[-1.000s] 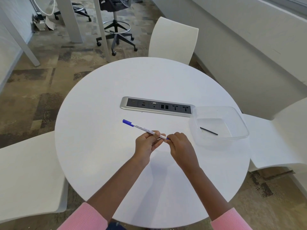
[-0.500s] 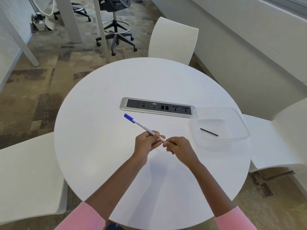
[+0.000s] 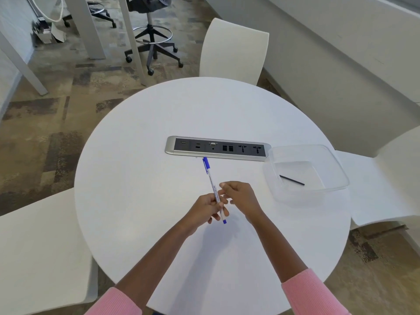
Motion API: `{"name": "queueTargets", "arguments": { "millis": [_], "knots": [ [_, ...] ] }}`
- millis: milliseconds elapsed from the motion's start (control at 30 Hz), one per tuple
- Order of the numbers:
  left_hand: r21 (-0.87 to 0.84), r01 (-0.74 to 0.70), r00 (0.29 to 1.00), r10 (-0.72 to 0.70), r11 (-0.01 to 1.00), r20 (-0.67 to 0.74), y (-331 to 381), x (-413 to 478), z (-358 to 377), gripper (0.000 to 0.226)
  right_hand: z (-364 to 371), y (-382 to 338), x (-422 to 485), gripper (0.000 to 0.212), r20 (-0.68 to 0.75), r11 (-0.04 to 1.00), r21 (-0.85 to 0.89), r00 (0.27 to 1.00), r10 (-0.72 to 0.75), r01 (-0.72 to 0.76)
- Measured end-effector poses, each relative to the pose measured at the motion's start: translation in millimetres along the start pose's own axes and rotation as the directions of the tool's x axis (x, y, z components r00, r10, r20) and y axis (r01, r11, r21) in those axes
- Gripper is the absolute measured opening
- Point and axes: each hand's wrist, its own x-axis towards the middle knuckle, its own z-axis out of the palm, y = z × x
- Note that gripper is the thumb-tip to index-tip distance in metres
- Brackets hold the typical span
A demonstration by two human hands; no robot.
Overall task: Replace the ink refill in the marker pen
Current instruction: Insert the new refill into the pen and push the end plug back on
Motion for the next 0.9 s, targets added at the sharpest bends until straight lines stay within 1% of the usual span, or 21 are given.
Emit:
{"name": "queueTargets", "arguments": {
  "millis": [133,433,533,567,600,667,733,800,900],
  "knots": [
    [0.037,0.035,0.996,-0.038,0.999,0.079,-3.7,4.1,-6.5,0.025,9.9,-1.2,5.7,0.018,-0.003,0.999,0.034,1.000,0.005,-0.005],
    [0.039,0.092,0.986,-0.097,0.995,0.136,-11.6,14.8,-24.0,0.016,23.6,0.3,15.9,0.015,0.020,0.997,0.057,0.999,0.051,-0.052],
    [0.051,0.092,0.986,-0.098,0.994,0.134,-15.1,17.4,-29.1,0.016,27.7,1.1,19.5,0.017,0.016,0.995,0.079,0.998,0.063,-0.065],
    [0.043,0.076,0.989,-0.081,0.996,0.123,-16.8,18.1,-29.7,0.020,28.8,1.4,20.6,0.017,0.010,0.994,0.084,0.998,0.064,-0.065],
    [0.033,0.053,0.992,-0.056,0.998,0.109,-19.2,18.8,-30.0,0.029,29.6,1.9,21.6,0.016,-0.001,0.994,0.087,0.998,0.064,-0.064],
    [0.037,-0.023,0.995,0.020,0.999,0.095,-24.6,20.7,-30.2,0.058,31.1,3.1,24.7,0.014,-0.029,0.991,0.116,0.997,0.074,-0.071],
    [0.094,-0.133,0.986,0.122,0.987,0.111,-32.1,23.0,-31.8,0.081,31.6,3.6,27.8,0.015,-0.053,0.984,0.156,0.994,0.099,-0.090],
    [0.156,-0.224,0.969,0.203,0.962,0.140,-38.5,24.0,-36.1,0.090,31.9,3.4,30.3,0.016,-0.059,0.973,0.196,0.989,0.133,-0.119],
    [0.239,-0.297,0.951,0.264,0.924,0.160,-39.0,23.0,-43.4,0.091,33.3,2.9,31.8,0.016,-0.050,0.958,0.249,0.986,0.159,-0.142]
  ]
}}
